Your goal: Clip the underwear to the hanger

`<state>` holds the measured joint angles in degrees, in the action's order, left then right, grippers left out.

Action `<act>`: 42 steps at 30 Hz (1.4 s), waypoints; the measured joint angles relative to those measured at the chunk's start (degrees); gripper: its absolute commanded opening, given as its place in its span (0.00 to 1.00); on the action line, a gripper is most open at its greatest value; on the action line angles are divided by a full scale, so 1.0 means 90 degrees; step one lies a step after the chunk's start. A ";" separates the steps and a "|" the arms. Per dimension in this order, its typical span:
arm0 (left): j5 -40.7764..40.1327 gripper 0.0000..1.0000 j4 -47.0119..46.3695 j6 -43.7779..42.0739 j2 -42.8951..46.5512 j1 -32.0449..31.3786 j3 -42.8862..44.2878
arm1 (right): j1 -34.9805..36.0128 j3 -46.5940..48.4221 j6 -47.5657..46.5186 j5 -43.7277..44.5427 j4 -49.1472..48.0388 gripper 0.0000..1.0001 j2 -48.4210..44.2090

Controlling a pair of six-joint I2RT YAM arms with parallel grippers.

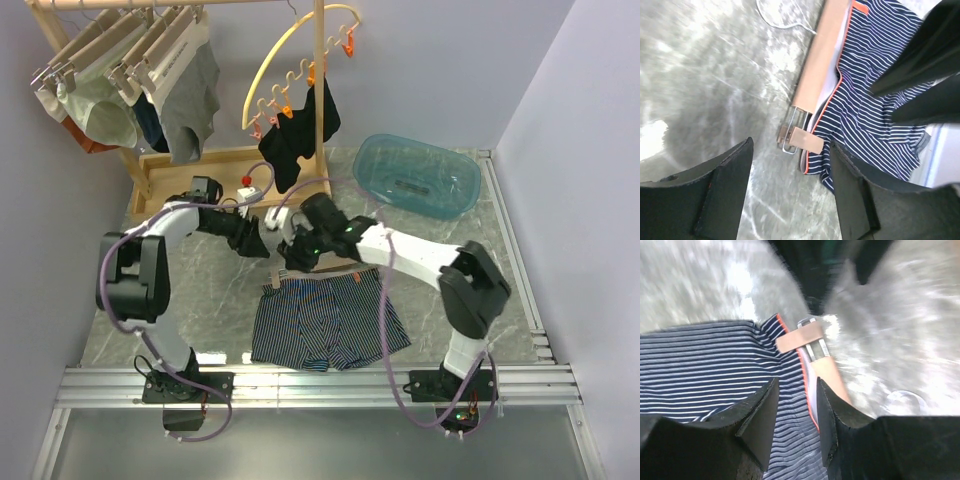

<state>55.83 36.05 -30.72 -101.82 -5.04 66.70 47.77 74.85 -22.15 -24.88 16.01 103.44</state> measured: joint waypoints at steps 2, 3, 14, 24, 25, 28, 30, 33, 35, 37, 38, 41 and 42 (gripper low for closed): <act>-0.0192 0.68 -0.0143 0.0097 0.0306 -0.0002 -0.0090 | -0.0199 -0.0032 0.0216 -0.0083 0.0007 0.43 -0.0393; -0.0296 0.68 -0.0257 0.0163 0.0488 -0.0005 -0.0168 | -0.0362 -0.0066 0.0362 -0.0155 0.0015 0.42 -0.0617; -0.1807 0.66 -0.1535 0.0573 0.2011 -0.1348 -0.0731 | -0.3179 -0.0877 0.1753 -0.0719 0.0335 0.37 -0.1787; -0.3517 0.65 -0.2616 0.0814 0.0600 -0.3759 -0.0248 | -0.4524 -0.1156 0.2011 -0.1435 0.1457 0.62 -0.1321; -0.3665 0.65 -0.2693 0.0799 0.0420 -0.3888 -0.0177 | -0.4651 -0.1042 0.1974 -0.1503 0.1581 0.62 -0.1168; -0.4053 0.64 -0.2883 0.0719 -0.0051 -0.4199 0.0046 | -0.5005 -0.0651 0.1921 -0.1724 0.1897 0.62 -0.0612; -0.4250 0.64 -0.2985 0.0699 -0.0364 -0.4323 0.0277 | -0.5175 -0.0457 0.1858 -0.1834 0.2084 0.62 -0.0335; -0.4396 0.64 -0.3096 0.0668 -0.0656 -0.4379 0.0520 | -0.5302 -0.0194 0.1763 -0.1989 0.2348 0.62 0.0007; -0.4498 0.64 -0.3162 0.0656 -0.0804 -0.4398 0.0656 | -0.5304 -0.0017 0.1683 -0.2118 0.2518 0.62 0.0216; -0.4532 0.64 -0.3184 0.0639 -0.0935 -0.4415 0.0784 | -0.5304 0.0117 0.1639 -0.2256 0.2650 0.62 0.0391; -0.4544 0.63 -0.3213 0.0636 -0.0996 -0.4427 0.0840 | -0.5304 0.0172 0.1622 -0.2339 0.2703 0.62 0.0457; -0.4551 0.61 -0.3245 0.0619 -0.1173 -0.4469 0.0937 | -0.5299 0.0282 0.1620 -0.2555 0.2822 0.61 0.0629; -0.4551 0.60 -0.3240 0.0605 -0.1207 -0.4481 0.0942 | -0.5299 0.0291 0.1620 -0.2628 0.2851 0.61 0.0678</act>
<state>14.87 6.90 -25.28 -112.68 -45.36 75.18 0.08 77.47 -7.57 -48.53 41.67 109.54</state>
